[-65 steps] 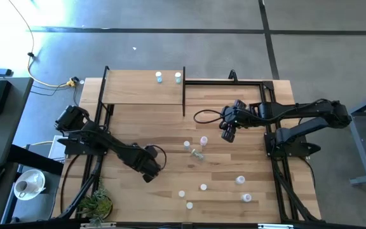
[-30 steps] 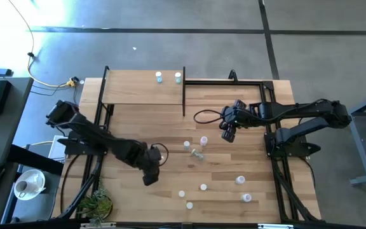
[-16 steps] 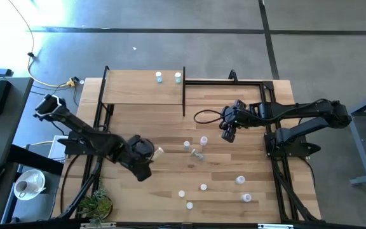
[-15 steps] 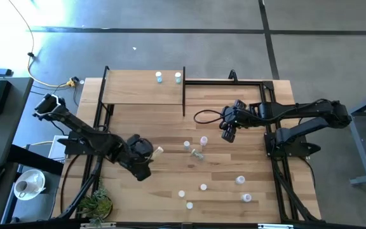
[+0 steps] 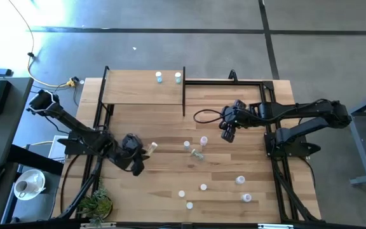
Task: Pick and place medicine bottles onto shelf by color
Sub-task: Put the top right yellow pill bottle on the shelf
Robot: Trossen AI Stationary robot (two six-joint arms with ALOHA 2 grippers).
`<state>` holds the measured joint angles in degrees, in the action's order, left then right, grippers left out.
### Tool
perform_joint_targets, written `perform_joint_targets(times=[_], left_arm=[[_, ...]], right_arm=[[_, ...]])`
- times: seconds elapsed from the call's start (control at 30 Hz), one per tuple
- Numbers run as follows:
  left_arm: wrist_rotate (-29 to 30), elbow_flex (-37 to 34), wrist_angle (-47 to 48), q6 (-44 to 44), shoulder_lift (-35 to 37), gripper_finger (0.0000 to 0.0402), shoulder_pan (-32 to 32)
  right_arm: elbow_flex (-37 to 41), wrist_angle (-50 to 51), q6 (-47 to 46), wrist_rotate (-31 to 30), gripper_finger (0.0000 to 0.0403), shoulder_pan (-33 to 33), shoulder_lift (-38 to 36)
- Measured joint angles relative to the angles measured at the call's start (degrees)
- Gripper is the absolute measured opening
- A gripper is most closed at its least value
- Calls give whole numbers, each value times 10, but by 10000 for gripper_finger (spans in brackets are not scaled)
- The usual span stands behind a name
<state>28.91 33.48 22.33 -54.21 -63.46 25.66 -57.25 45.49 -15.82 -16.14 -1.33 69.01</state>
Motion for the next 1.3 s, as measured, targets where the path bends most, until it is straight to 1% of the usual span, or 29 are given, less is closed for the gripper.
perform_joint_targets(times=[0.17, 0.3, 0.43, 0.57, 0.73, 1.0, 1.3], left_arm=[[30, -45, -72, 30, 26, 92, 0], [52, -71, -96, 39, 38, 92, 0], [83, -82, -99, 52, 40, 92, 0], [95, -92, -121, 78, 41, 92, -2], [93, -110, -178, 132, 40, 92, -9], [65, -112, -254, 222, 40, 92, -44], [56, -112, -337, 326, 40, 92, -66]], right_arm=[[0, -10, -8, 0, 179, 0, 0], [0, -35, -8, 3, 179, 0, 0], [0, -84, -5, 18, 179, 0, 0], [0, -149, 23, 40, 179, 0, 0], [0, -252, 68, 51, 179, 0, 0], [0, -414, 155, 63, 179, 0, 6], [0, -578, 226, 104, 179, 0, 48]])
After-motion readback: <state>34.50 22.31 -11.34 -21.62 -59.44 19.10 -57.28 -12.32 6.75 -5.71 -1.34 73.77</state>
